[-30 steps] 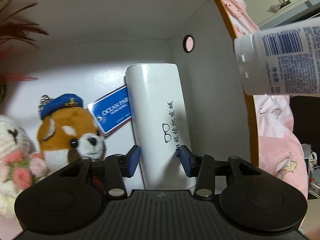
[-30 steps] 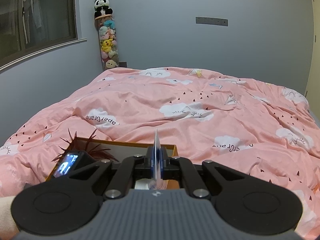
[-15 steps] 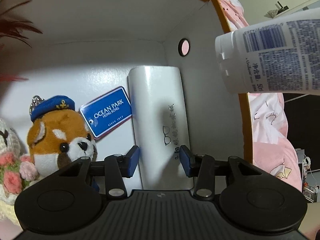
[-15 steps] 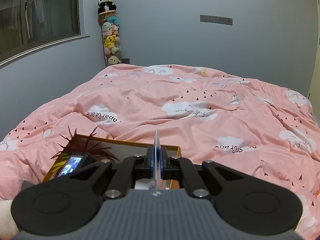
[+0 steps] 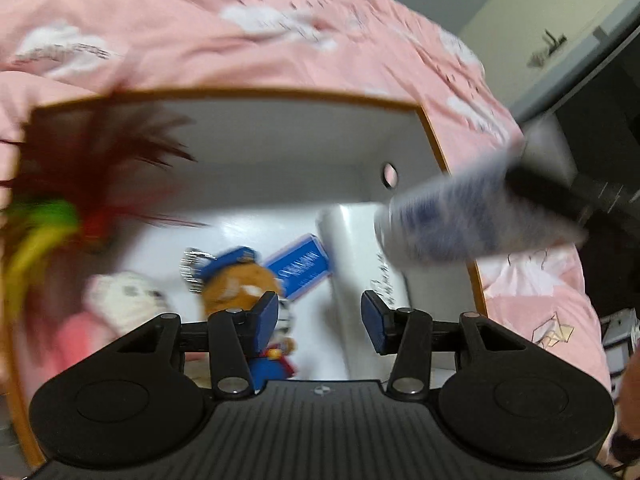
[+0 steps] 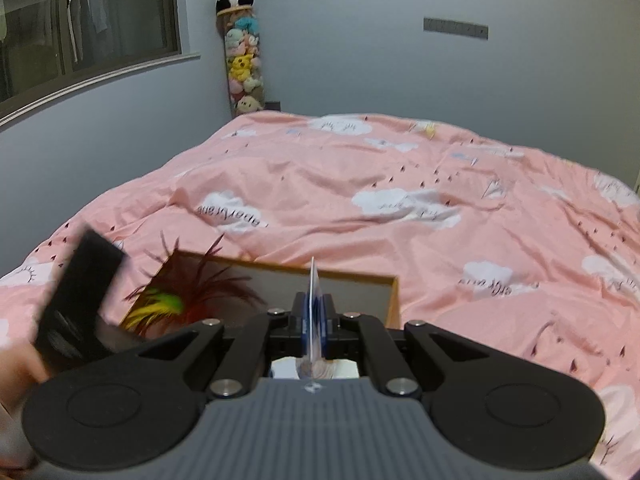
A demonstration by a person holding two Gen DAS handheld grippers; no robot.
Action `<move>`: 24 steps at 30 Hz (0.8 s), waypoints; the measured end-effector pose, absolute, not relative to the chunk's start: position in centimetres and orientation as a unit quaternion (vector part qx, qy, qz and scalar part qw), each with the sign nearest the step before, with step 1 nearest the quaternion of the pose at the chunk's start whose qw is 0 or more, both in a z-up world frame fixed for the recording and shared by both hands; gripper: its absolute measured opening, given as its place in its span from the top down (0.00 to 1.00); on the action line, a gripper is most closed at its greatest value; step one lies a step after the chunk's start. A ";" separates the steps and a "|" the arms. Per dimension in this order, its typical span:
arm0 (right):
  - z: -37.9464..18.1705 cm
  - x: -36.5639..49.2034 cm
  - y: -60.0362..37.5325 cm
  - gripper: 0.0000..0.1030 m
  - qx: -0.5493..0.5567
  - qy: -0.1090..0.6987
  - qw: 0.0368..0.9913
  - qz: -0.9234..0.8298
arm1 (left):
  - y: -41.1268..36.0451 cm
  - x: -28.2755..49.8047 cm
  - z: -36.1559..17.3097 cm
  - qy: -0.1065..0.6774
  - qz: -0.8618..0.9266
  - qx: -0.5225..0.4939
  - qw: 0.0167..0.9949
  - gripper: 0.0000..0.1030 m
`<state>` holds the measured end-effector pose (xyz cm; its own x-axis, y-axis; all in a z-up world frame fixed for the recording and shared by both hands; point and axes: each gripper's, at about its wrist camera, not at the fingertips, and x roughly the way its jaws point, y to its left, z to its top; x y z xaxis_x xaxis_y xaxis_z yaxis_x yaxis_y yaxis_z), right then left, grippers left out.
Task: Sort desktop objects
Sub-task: 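Open the left gripper to release the white tube in the box, then lower the Nivea tube into the box with the right gripper and open it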
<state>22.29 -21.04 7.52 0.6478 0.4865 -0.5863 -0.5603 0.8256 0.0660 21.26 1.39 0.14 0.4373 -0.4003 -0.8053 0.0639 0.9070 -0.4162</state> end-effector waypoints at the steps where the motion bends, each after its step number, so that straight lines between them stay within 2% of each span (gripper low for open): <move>1: 7.2 22.1 -20.8 0.95 -0.061 0.310 0.903 0.292 | 2.4 20.9 0.5 0.505 -0.133 -0.172 0.835 0.48; 8: 5.4 21.5 -19.2 0.95 -0.055 0.342 0.885 0.311 | 5.0 19.9 -0.2 0.467 -0.077 -0.172 0.864 0.48; 17: 6.2 23.2 -15.2 0.95 -0.045 0.322 0.872 0.365 | 9.1 19.1 -0.9 0.464 -0.031 -0.144 0.874 0.48; 24: 4.0 24.6 -10.3 0.95 -0.074 0.329 0.856 0.392 | 9.7 20.0 -2.1 0.471 -0.040 -0.147 0.869 0.48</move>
<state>24.64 -10.29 4.02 0.4755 0.6231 -0.6210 -0.7199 0.6813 0.1324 19.99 9.66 -2.08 0.5534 -0.2077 -0.8066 -0.0700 0.9534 -0.2935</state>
